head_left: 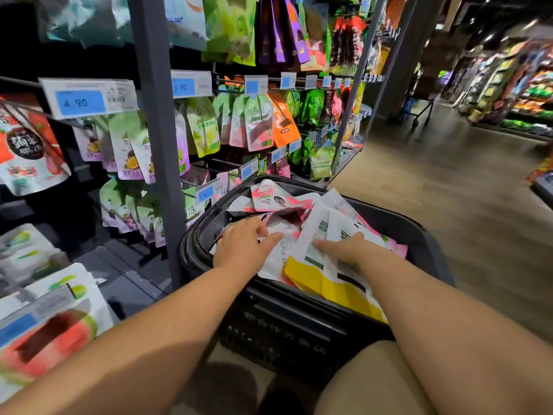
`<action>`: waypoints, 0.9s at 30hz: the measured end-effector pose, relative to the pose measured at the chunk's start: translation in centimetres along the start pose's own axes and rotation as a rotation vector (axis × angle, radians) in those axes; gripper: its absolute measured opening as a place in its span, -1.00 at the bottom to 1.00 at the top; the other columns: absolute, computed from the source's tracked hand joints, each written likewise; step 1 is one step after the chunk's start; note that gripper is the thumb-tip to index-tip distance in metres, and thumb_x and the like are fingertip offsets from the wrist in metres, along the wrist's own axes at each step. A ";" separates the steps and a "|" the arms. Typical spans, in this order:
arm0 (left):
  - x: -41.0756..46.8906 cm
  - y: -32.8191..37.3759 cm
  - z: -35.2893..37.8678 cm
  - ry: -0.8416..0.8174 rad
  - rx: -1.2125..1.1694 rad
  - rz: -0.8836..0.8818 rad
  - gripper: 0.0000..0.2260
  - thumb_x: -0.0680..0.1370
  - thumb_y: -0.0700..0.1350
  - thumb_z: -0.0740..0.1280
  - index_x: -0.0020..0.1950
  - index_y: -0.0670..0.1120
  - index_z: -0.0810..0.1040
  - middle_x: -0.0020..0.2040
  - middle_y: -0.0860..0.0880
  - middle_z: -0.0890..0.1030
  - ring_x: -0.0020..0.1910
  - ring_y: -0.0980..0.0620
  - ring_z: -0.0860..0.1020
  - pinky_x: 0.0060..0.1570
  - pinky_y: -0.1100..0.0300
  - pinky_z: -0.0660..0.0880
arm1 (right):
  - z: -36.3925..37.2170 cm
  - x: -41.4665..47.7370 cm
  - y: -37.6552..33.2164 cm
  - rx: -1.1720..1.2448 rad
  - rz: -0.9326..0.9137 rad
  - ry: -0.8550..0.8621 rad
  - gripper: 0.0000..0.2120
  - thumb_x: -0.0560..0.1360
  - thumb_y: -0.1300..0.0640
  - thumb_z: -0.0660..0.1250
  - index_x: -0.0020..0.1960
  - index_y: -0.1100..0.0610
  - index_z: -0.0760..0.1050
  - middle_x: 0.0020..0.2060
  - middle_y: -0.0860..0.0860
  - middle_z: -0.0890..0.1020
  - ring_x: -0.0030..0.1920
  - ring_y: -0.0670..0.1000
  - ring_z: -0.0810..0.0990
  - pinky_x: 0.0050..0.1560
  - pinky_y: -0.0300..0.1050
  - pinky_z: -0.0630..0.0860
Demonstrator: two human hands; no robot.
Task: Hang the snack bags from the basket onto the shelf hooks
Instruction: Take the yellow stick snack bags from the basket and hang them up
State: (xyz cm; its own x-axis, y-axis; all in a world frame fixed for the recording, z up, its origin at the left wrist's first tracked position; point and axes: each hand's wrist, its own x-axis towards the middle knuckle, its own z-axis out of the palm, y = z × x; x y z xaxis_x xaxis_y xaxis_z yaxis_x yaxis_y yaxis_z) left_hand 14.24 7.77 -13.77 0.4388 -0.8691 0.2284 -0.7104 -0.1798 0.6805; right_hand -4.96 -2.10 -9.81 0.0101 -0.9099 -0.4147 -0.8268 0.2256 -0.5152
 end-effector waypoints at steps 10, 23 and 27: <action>0.0 0.0 0.0 -0.005 -0.029 -0.037 -0.74 0.53 0.25 0.31 -0.12 0.07 0.48 -0.16 0.19 0.44 0.05 0.02 0.47 -0.14 0.09 0.37 | 0.1 -0.5 -1.2 0.084 -0.145 -0.029 -0.41 0.50 -0.11 0.30 0.43 0.15 0.32 0.13 0.12 0.54 0.04 0.12 0.55 0.06 -0.02 0.51; 0.3 -0.4 0.1 -0.030 -0.025 -0.073 -0.71 0.50 0.29 0.30 -0.20 0.10 0.42 -0.24 0.15 0.41 0.01 -0.04 0.49 -0.19 0.11 0.33 | -0.6 -1.6 -2.8 -0.273 -0.362 0.266 -0.78 0.61 0.27 0.10 0.23 0.21 0.39 0.15 0.17 0.55 0.19 0.21 0.51 -0.08 -0.10 0.34; 0.3 -0.3 0.0 -0.044 -0.039 -0.091 -0.73 0.50 0.28 0.32 -0.17 0.10 0.44 -0.23 0.15 0.42 -0.04 -0.01 0.48 -0.22 0.12 0.32 | -2.6 -3.0 -2.6 -0.031 -0.418 0.376 -0.93 0.61 0.25 0.10 0.01 0.16 0.35 -0.15 0.08 0.46 -0.13 0.14 0.42 -0.23 -0.06 0.26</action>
State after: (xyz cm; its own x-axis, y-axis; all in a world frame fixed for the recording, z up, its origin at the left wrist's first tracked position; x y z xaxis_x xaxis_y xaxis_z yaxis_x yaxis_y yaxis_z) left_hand 14.55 7.59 -13.88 0.4752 -0.8695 0.1346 -0.6464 -0.2412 0.7238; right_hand -4.32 -0.86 -5.29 0.1441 -0.9823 0.1193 -0.8119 -0.1863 -0.5532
